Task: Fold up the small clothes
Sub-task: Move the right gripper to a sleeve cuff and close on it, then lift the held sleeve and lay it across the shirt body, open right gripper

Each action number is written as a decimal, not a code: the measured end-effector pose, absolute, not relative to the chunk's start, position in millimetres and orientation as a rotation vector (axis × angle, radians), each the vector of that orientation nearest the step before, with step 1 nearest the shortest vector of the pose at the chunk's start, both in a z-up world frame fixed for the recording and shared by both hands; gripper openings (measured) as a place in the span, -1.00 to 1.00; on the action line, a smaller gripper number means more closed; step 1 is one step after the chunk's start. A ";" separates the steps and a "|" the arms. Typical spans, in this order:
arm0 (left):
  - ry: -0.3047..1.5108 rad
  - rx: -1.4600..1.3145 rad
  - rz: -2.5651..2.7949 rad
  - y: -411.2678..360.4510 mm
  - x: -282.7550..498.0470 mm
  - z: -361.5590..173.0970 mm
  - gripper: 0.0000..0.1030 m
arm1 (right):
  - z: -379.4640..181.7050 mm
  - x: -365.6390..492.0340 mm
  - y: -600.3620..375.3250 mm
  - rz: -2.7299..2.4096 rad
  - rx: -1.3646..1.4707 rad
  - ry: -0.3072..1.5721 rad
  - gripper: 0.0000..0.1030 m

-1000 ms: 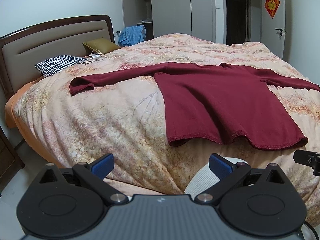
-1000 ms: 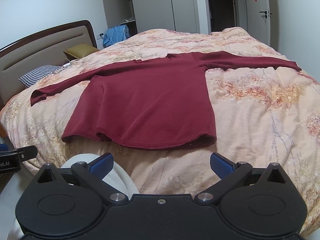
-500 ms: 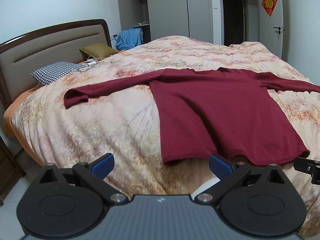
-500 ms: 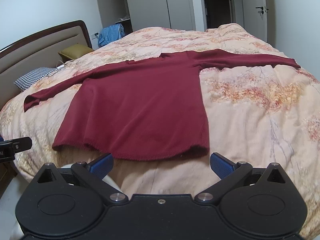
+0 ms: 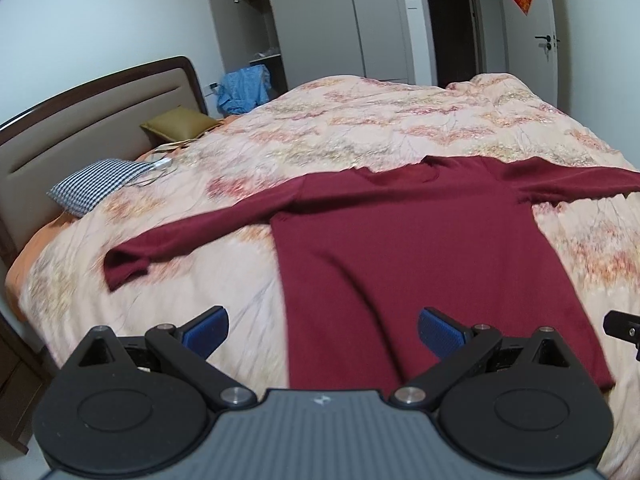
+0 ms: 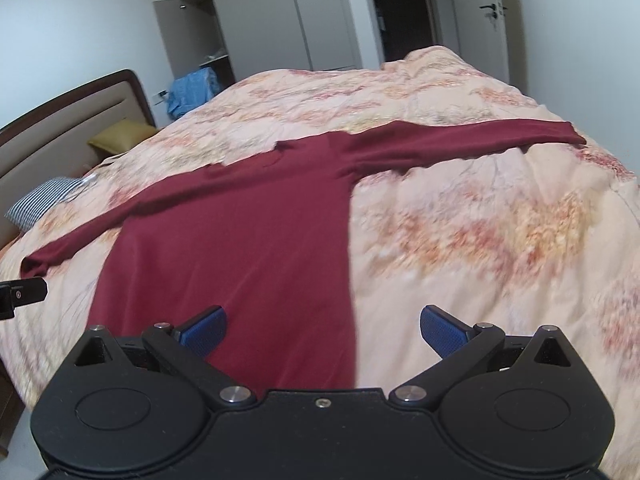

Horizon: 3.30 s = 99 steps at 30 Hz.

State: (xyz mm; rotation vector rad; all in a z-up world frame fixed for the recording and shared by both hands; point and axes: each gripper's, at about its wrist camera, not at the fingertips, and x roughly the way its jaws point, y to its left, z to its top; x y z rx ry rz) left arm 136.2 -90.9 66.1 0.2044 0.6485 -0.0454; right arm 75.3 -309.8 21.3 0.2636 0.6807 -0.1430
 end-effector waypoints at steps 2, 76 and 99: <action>0.651 0.198 -0.075 -103.1 157.0 69.1 1.00 | 23.7 88.7 -324.6 -0.161 0.261 0.683 0.99; 0.729 0.002 -0.182 -158.2 384.2 31.6 1.00 | 108.5 359.9 -443.9 -0.134 -0.045 0.264 -0.90; 0.719 -0.008 0.061 -12.7 384.1 32.6 1.00 | -28.0 404.0 -163.6 0.261 -0.350 0.560 -0.88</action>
